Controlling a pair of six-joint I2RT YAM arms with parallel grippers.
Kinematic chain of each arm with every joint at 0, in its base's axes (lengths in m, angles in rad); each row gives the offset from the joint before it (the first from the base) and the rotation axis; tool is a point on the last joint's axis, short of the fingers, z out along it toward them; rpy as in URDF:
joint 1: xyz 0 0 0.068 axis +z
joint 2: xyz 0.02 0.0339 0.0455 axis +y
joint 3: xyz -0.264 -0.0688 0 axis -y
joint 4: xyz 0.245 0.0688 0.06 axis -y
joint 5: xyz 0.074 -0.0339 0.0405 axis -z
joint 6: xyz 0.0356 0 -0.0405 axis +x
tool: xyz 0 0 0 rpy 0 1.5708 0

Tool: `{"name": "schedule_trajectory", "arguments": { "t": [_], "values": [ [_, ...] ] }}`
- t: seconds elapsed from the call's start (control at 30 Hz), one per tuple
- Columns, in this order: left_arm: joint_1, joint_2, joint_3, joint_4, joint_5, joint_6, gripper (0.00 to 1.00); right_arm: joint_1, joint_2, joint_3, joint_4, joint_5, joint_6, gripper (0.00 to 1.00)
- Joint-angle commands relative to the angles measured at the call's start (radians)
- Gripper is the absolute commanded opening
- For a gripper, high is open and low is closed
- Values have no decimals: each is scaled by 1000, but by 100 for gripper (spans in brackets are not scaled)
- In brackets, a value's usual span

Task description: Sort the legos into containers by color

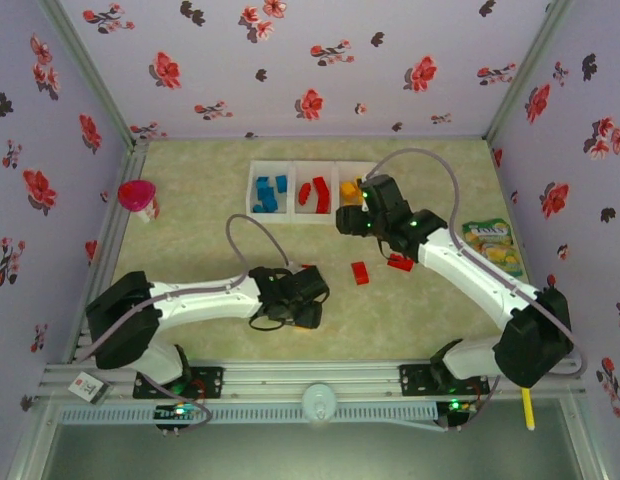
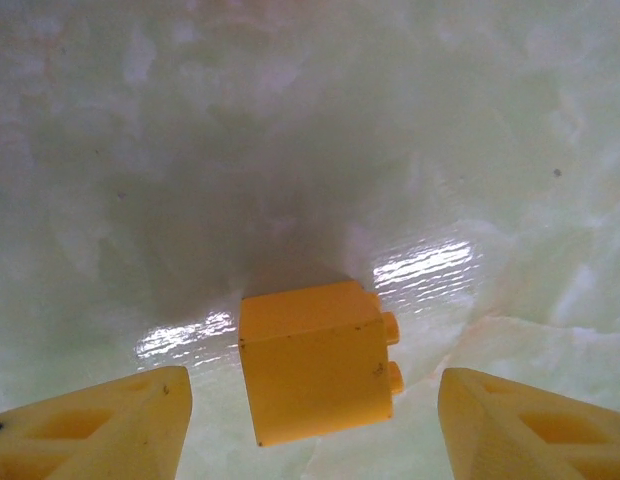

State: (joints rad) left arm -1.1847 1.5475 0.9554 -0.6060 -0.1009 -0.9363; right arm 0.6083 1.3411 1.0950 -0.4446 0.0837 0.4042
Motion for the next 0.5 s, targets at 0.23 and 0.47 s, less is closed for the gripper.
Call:
{"name": "schedule_trajectory", "arguments": {
  "t": [0.23, 0.47],
  "values": [
    [-6, 107, 80, -90, 66, 31, 64, -27, -50, -36, -17, 22, 22, 70],
    [-6, 143, 96, -97, 75, 37, 55, -33, -63, -45, -23, 24, 24, 70]
  ]
}}
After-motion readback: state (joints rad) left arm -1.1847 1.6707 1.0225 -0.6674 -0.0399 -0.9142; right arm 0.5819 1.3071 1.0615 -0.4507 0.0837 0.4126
